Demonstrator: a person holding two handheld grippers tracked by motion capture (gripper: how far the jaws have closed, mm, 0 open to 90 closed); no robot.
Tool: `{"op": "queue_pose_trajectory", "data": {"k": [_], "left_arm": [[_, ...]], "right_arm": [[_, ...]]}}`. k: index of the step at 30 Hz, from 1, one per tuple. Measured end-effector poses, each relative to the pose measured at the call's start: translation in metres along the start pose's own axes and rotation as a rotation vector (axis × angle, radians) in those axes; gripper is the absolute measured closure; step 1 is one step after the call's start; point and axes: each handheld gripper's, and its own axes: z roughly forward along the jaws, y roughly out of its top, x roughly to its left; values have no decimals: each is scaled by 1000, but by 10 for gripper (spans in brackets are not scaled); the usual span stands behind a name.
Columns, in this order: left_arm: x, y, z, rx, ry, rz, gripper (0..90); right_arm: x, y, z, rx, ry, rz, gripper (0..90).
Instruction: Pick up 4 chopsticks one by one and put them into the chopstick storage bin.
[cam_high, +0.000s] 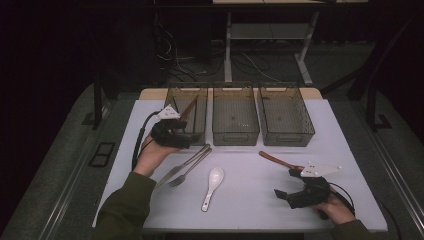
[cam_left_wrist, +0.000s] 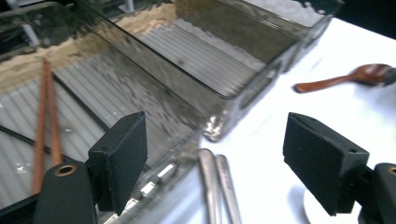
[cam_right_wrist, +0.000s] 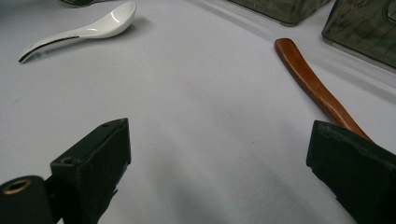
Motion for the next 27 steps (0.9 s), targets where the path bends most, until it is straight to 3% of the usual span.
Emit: {"op": "queue_pose_trajectory", "data": {"k": [7,15,27], "left_arm": [[-16,-17,-6,-2,-12,21,195],[-34,-35,-15,-8,-24,18,191],[-58,-60,-23,15,-74,5,265]], "right_arm": [[0,0,0,0,-1,1,62],[0,0,0,-1,-2,2,62],[0,0,-1,-2,-3,2,61]]}}
